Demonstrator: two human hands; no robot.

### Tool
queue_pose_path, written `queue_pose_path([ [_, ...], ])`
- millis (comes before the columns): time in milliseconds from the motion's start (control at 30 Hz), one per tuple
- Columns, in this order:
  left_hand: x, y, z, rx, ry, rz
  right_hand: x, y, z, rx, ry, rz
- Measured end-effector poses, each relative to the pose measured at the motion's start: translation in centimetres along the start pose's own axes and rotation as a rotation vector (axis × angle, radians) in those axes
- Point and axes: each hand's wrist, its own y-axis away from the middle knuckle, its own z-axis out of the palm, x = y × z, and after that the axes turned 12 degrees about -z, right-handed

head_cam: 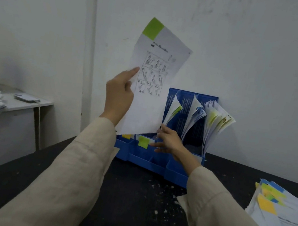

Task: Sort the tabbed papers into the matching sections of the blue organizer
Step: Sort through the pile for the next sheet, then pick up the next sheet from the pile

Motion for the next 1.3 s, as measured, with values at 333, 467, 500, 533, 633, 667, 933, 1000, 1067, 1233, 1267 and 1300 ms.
queue_pose_path([
  [333, 0.1, 1.9, 6.4, -0.477, 0.015, -0.036, 0.3, 0.0, -0.3, -0.022, -0.025, 0.010],
  [467, -1.8, 3.3, 8.0, -0.504, -0.016, -0.109, 0.1, 0.4, -0.9, -0.041, 0.021, 0.000],
  [500, -2.1, 3.5, 8.1, -0.514, -0.041, -0.106, 0.0, 0.5, -1.0, -0.046, 0.019, -0.008],
  [533, -2.3, 3.8, 8.2, -0.529, -0.071, -0.094, -0.1, 0.6, -1.2, -0.049, 0.016, -0.015],
  [633, -3.4, 4.3, 8.5, -0.561, -0.150, -0.070, -0.5, 1.0, -1.6, -0.055, 0.013, -0.032],
  [667, -3.7, 4.4, 8.7, -0.566, -0.160, -0.078, -0.6, 1.1, -1.7, -0.054, 0.012, -0.035],
  [933, -3.5, 5.0, 9.0, -0.718, -0.153, -0.077, -0.5, 1.3, -2.5, -0.035, 0.016, -0.056],
  [1000, -5.0, 5.3, 9.2, -0.755, -0.177, -0.096, -0.5, 1.1, -2.7, 0.013, 0.052, -0.110],
  [1067, -6.0, 5.6, 9.4, -0.799, -0.221, -0.146, -0.8, 0.9, -3.1, 0.098, 0.086, -0.193],
  [1233, -6.8, 6.5, 10.1, -0.878, -0.254, -0.257, -1.9, -0.1, -3.7, 0.283, 0.239, -0.433],
  [1267, -6.8, 6.5, 10.2, -0.900, -0.250, -0.270, -2.1, -0.3, -3.7, 0.294, 0.272, -0.456],
  [1300, -6.6, 6.5, 10.3, -0.922, -0.241, -0.284, -2.2, -0.5, -3.7, 0.299, 0.309, -0.472],
])
